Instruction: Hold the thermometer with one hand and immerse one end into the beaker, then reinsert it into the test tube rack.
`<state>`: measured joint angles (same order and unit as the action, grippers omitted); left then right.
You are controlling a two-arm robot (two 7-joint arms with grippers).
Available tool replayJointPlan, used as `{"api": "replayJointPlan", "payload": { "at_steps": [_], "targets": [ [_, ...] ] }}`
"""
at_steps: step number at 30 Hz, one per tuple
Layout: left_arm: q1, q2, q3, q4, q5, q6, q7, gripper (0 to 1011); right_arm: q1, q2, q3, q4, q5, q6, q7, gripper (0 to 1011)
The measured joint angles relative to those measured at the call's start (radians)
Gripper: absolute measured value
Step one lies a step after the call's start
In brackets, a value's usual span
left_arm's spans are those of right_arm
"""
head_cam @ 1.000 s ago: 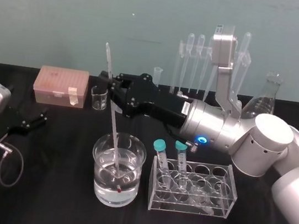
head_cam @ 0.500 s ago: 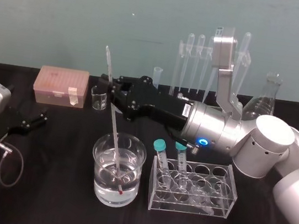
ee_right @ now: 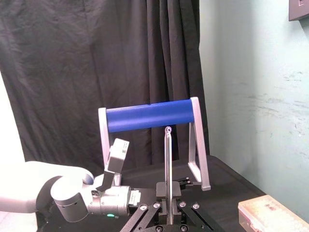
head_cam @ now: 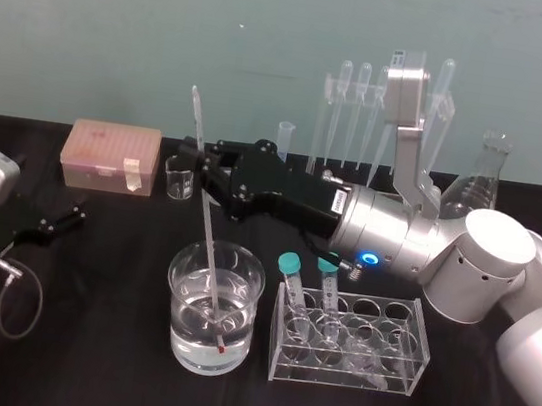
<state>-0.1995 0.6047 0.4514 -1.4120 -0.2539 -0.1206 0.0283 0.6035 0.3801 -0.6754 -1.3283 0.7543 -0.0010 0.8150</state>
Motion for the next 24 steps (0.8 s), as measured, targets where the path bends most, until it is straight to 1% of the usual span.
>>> {"api": "replayJointPlan", "payload": {
  "at_steps": [24],
  "targets": [
    [0.0,0.0,0.0,0.0,0.0,0.0,0.0,1008,0.001,0.001,0.0,0.003,0.001,-0.001,-0.001,56]
  ]
}}
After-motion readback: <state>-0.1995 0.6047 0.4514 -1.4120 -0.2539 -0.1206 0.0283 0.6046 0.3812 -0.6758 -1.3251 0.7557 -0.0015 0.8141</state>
